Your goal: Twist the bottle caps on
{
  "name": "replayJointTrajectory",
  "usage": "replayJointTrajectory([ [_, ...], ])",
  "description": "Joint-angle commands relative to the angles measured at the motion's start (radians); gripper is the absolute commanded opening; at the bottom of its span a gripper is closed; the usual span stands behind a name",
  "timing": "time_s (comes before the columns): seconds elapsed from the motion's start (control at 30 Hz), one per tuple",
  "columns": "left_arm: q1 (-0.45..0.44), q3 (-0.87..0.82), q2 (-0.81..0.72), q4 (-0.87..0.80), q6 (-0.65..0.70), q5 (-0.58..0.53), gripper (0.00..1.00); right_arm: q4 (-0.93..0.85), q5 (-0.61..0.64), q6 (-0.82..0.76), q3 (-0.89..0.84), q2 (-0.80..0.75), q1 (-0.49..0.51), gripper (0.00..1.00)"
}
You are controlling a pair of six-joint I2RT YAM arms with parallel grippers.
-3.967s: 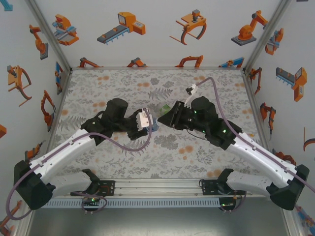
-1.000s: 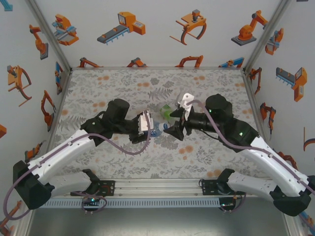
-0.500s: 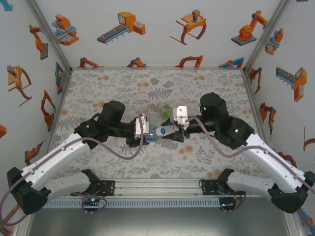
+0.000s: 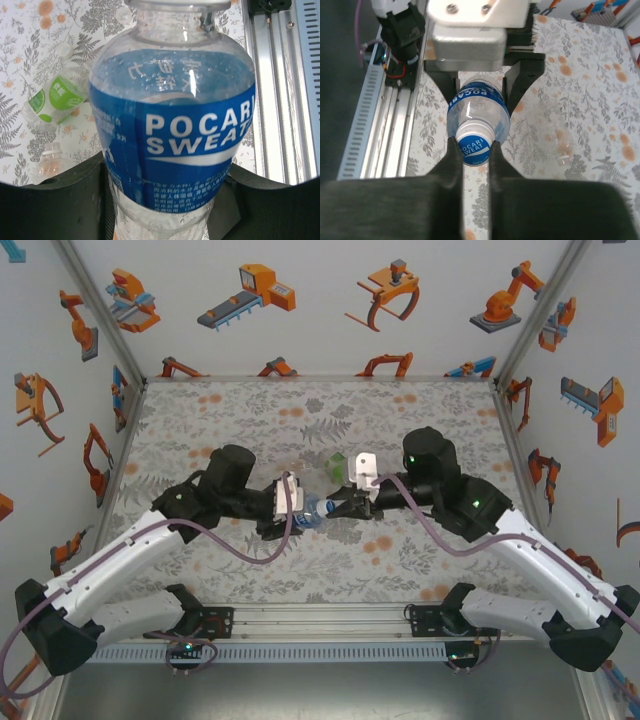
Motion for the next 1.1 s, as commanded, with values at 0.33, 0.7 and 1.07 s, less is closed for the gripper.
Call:
replayJointTrajectory([
  [0.33,-0.006,-0.011,0.063,0.202,-0.057,-0.213,0.0,0.033,0.615,1.415,-0.073,0.054,0.004,0.0],
  [0.7,-0.01,0.023,0.107,0.182,-0.093,-0.263,0.0,0.003,0.658,1.395,-0.047,0.038,0.003,0.37],
  [1.07,-0.011,0.056,0.159,0.13,-0.121,-0.298,0.0,0.012,0.661,1.368,-0.026,0.022,0.002,0.54],
])
